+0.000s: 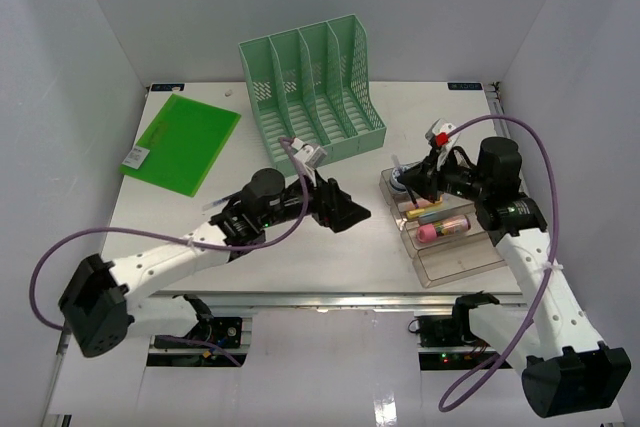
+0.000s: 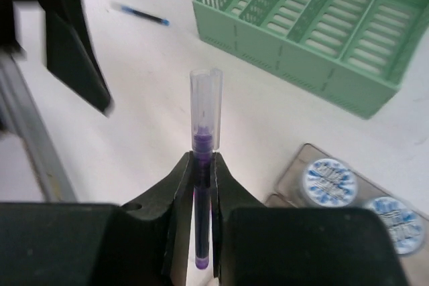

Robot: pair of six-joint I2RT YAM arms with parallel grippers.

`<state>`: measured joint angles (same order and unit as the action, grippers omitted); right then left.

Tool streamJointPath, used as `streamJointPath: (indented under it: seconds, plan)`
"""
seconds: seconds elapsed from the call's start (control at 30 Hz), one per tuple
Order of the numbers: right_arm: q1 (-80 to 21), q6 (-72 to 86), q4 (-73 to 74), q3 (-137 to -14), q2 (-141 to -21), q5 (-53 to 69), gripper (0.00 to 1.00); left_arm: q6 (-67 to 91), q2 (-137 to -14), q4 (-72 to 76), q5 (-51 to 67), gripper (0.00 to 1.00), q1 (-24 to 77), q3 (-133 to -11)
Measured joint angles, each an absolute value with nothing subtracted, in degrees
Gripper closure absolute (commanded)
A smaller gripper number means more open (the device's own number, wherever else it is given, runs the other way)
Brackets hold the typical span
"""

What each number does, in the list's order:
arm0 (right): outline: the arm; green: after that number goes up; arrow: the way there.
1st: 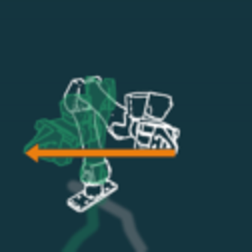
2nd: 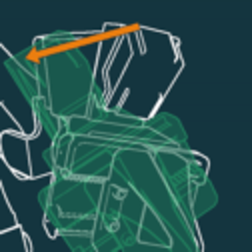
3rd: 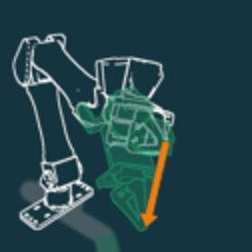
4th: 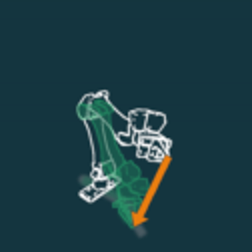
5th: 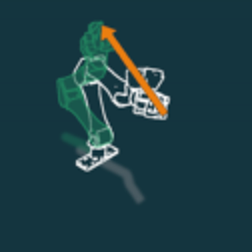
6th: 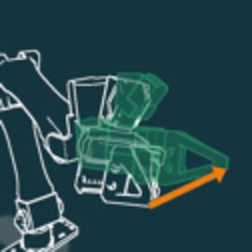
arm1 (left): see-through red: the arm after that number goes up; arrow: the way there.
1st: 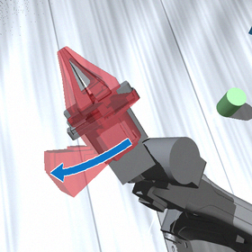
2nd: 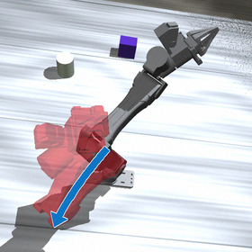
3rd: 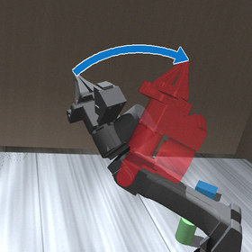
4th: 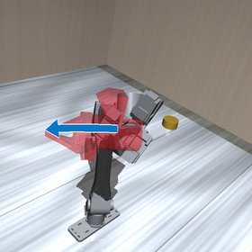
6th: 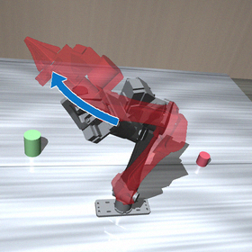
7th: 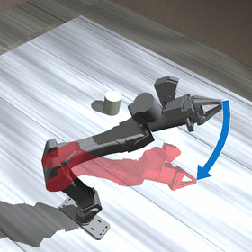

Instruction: Organize the desk

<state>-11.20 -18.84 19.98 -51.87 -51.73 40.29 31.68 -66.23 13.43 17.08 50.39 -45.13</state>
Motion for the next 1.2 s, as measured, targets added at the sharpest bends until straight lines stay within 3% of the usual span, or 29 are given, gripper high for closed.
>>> streamJointPath:
  seconds: [0.23,0.37,0.6,0.8,0.87,1.03,1.2]
  plan:
    - [-11.2,-51.3,43.9,-52.1,-50.5,32.5,0.92,19.0,-53.0,-6.6,6.6,0.02,50.0,-45.5]
    - [-11.1,-64.3,51.1,-44.3,-45.7,26.5,0.92,14.3,-48.3,-14.4,-1.9,0.02,49.9,-43.1]
    - [-11.0,-82.3,58.5,-37.1,-36.8,20.6,0.91,10.8,-43.9,-21.3,-9.5,0.02,49.7,-37.4]
    - [-11.0,-90.1,58.3,-32.6,-38.5,16.3,0.87,9.8,-44.1,-22.2,-11.7,0.02,49.7,-37.3]
    - [-11.0,-91.6,57.8,-31.4,-39.7,15.2,0.79,9.7,-44.1,-22.3,-12.5,0.02,49.7,-37.3]
    - [-11.0,-94.2,56.0,-30.6,-41.1,12.8,0.36,9.9,-44.1,-22.8,-16.0,0.02,49.7,-37.3]
    - [-11.0,-95.6,55.9,-30.6,-40.1,11.8,0.29,10.6,-44.3,-23.3,-18.9,0.02,49.6,-37.3]
